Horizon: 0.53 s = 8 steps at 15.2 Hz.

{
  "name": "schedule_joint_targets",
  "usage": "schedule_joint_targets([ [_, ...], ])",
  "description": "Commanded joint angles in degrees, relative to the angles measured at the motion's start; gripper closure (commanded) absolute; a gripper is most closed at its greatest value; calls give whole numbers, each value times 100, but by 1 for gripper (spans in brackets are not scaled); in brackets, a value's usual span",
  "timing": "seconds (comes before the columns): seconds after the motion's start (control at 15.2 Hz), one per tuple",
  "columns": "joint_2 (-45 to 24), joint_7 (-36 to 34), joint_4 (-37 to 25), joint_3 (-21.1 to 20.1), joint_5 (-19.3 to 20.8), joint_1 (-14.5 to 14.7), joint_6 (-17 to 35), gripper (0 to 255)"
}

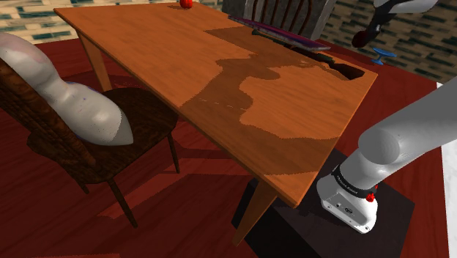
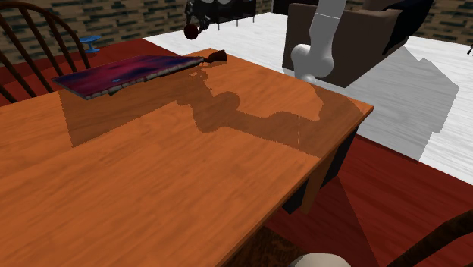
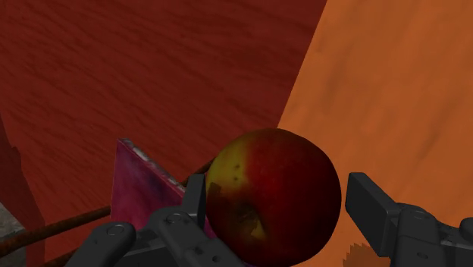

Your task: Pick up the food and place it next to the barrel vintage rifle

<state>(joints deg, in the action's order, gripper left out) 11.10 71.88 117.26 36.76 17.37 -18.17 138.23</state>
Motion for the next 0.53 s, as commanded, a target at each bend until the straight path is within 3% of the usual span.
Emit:
schedule_joint_targets([
  [0.0,-45,-4,111,29,-6,-6,159,255],
  [0.46,-197,-55,524,103,2,-31,705,255],
])
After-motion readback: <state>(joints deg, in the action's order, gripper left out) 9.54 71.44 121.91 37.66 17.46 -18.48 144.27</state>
